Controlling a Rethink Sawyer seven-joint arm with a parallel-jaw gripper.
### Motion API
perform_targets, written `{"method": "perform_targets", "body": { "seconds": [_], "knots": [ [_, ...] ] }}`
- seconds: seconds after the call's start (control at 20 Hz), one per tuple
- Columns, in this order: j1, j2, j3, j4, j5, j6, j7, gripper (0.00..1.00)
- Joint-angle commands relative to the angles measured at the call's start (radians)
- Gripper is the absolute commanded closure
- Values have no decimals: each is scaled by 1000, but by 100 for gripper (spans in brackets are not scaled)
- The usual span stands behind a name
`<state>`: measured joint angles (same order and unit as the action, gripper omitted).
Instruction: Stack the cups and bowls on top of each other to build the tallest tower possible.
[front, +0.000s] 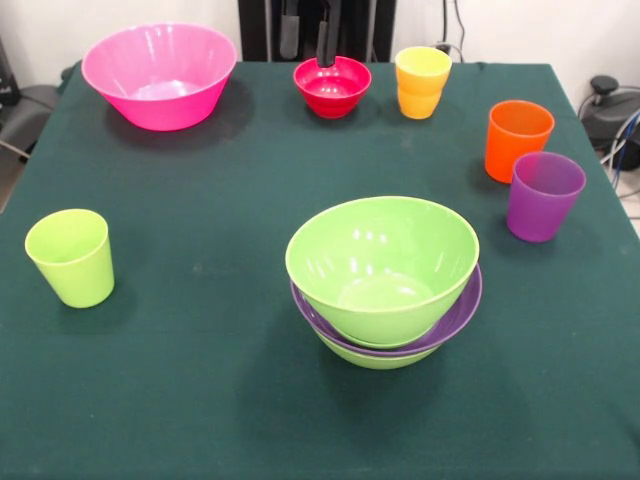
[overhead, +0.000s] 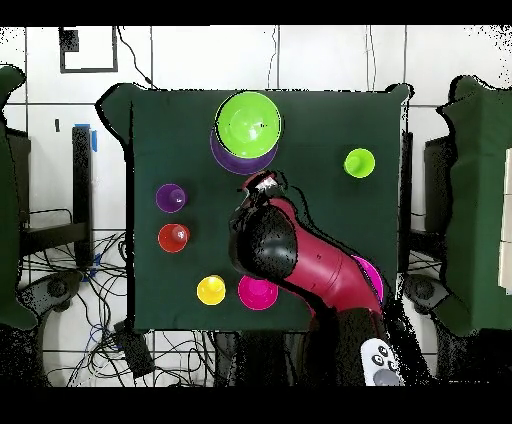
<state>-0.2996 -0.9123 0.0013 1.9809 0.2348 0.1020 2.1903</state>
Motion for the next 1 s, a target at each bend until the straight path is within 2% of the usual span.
{"method": "perform_targets", "body": {
  "seconds": [0.05,0.4,1.0],
  "knots": [
    [70,58,-93,-184,-115,516,-14,0],
    [65,72,-83,-186,-135,515,15,0],
    [28,179,-18,-144,-133,325,27,0]
  ]
}}
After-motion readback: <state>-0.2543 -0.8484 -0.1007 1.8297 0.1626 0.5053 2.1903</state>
